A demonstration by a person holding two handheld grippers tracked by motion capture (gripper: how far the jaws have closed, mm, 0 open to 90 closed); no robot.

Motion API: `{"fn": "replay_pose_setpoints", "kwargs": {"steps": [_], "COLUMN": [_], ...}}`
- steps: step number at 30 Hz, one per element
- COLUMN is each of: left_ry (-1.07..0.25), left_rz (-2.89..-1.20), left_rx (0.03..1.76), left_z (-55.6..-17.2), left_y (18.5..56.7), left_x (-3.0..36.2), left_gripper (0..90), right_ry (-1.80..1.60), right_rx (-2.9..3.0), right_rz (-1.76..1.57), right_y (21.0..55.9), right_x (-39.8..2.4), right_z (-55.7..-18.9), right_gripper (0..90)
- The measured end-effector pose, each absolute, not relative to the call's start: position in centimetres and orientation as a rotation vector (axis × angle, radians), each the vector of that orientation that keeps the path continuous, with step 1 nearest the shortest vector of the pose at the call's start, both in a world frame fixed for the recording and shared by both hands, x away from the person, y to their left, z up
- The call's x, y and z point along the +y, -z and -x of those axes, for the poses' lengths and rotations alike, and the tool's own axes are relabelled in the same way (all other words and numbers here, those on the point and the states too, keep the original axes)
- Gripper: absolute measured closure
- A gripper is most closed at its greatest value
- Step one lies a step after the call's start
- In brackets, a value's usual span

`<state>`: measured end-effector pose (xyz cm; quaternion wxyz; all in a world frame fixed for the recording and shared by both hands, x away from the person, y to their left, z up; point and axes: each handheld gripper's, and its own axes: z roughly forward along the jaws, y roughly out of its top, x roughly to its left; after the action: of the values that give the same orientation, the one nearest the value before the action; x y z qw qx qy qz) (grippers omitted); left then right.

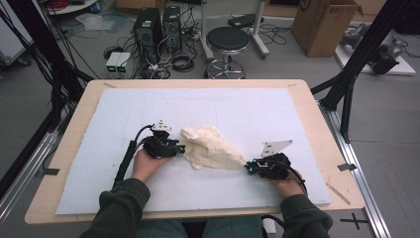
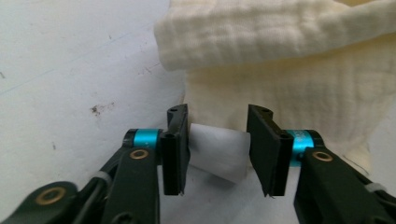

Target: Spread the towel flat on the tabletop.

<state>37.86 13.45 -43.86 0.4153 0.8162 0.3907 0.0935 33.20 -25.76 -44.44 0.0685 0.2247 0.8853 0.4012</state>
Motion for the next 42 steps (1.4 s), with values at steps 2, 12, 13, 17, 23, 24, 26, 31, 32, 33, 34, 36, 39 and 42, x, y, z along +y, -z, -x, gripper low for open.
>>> {"fn": "replay_pose_setpoints", "kwargs": {"steps": [2,12,13,17,23,24,26,31,32,33,34,36,39,42], "left_ry": [-0.254,-0.386,-0.390,-0.379,-0.389,-0.387,-0.392,-0.407,-0.417,-0.421,-0.425,-0.431,-0.441,-0.456], "left_rz": [-2.050,-2.118,-2.116,-2.113,-2.105,-2.105,-2.105,-2.095,-2.094,-2.087,-2.087,-2.085,-2.058,-2.046], "left_rx": [0.986,0.979,0.978,0.966,0.944,0.941,0.919,0.881,0.870,0.865,0.858,0.851,0.852,0.845], "left_z": [-37.9,-37.7,-37.6,-37.3,-36.8,-36.7,-36.4,-35.0,-34.5,-34.0,-33.6,-32.7,-30.9,-29.3], "left_y": [43.9,43.6,43.5,43.1,42.2,42.0,41.6,40.5,40.2,40.1,39.9,39.7,39.3,39.2], "left_x": [13.2,12.4,12.4,12.7,13.2,13.2,13.4,13.8,14.0,14.2,14.5,15.1,16.3,17.4], "left_gripper": [61.9,82.4,83.6,85.3,86.1,86.1,86.3,86.6,86.7,86.7,86.7,86.7,86.8,86.8], "right_ry": [-1.212,-1.221,-1.223,-1.225,-1.255,-1.261,-1.278,-1.325,-1.329,-1.342,-1.344,-1.350,-1.362,-1.373], "right_rx": [2.664,2.660,2.660,2.657,2.652,2.645,2.639,2.618,2.619,2.618,2.619,2.622,2.625,2.634], "right_rz": [-0.679,-0.690,-0.687,-0.687,-0.689,-0.688,-0.685,-0.662,-0.657,-0.644,-0.629,-0.602,-0.564,-0.539], "right_y": [44.5,44.5,44.5,44.5,44.4,44.4,44.3,43.7,43.5,43.4,43.2,42.8,42.4,42.2], "right_x": [-25.8,-25.7,-25.7,-25.7,-25.8,-25.8,-25.9,-25.7,-25.6,-25.4,-25.2,-24.8,-24.4,-24.2], "right_z": [-33.3,-33.5,-33.5,-33.5,-33.5,-33.5,-33.4,-33.1,-33.0,-32.8,-32.6,-32.1,-31.6,-30.9], "right_gripper": [82.8,82.4,82.4,82.4,82.7,82.7,82.8,82.8,82.8,82.9,82.8,82.9,82.9,82.9]}}
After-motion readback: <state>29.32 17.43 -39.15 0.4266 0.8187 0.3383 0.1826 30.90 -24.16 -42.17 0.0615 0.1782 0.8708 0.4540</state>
